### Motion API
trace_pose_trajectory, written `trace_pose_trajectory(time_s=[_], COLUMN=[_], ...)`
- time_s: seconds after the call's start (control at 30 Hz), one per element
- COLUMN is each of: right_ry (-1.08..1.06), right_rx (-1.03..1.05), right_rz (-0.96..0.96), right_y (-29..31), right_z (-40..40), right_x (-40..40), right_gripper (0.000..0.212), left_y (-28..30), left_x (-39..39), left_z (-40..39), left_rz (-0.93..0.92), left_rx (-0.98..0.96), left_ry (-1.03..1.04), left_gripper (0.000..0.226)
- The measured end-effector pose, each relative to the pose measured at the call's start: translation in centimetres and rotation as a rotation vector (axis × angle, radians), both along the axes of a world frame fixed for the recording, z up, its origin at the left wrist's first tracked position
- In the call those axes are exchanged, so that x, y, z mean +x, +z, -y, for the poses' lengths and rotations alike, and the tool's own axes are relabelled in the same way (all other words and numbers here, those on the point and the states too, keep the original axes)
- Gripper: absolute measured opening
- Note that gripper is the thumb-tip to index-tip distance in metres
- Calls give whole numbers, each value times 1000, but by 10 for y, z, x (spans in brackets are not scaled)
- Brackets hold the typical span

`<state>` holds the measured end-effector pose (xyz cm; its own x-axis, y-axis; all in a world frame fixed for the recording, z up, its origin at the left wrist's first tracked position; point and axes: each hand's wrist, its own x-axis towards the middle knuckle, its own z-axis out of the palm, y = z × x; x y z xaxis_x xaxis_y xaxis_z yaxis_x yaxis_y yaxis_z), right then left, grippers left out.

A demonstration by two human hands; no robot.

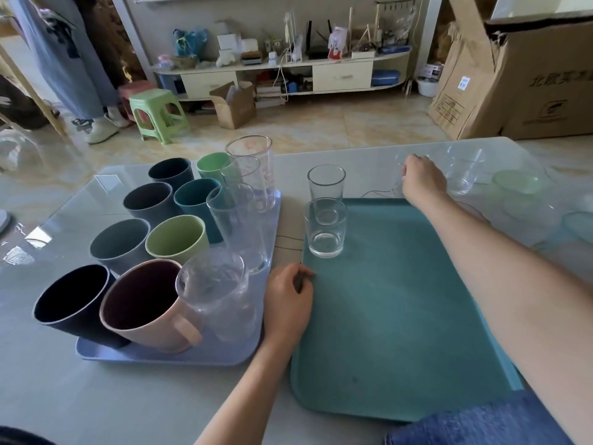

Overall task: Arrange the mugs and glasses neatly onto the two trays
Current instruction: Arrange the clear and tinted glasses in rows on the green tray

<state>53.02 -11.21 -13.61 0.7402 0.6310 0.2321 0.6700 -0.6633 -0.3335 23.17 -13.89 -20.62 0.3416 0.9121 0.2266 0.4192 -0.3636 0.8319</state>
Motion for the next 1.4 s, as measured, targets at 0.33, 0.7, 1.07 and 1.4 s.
trace_pose_trajectory(time_s=[0.33,0.7,1.07,1.4], right_ry=[185,442,671,700], right_rx=[90,-47,20,-96], right_rz=[129,-34,-118,-104], right_y=[30,27,22,16], right_z=[39,146,128,113], right_x=[-17,-97,-176,-178], right_gripper=[16,13,13,35], left_y=[-2,8,6,-5], left_x=[-1,-22,-31,-26], left_z=[-1,22,33,27], left_rz=[11,-178,-212,-149], left_rx=[-9,30,14,7], left_ry=[-23,-185,-191,-138], left_gripper=[16,51,54,46])
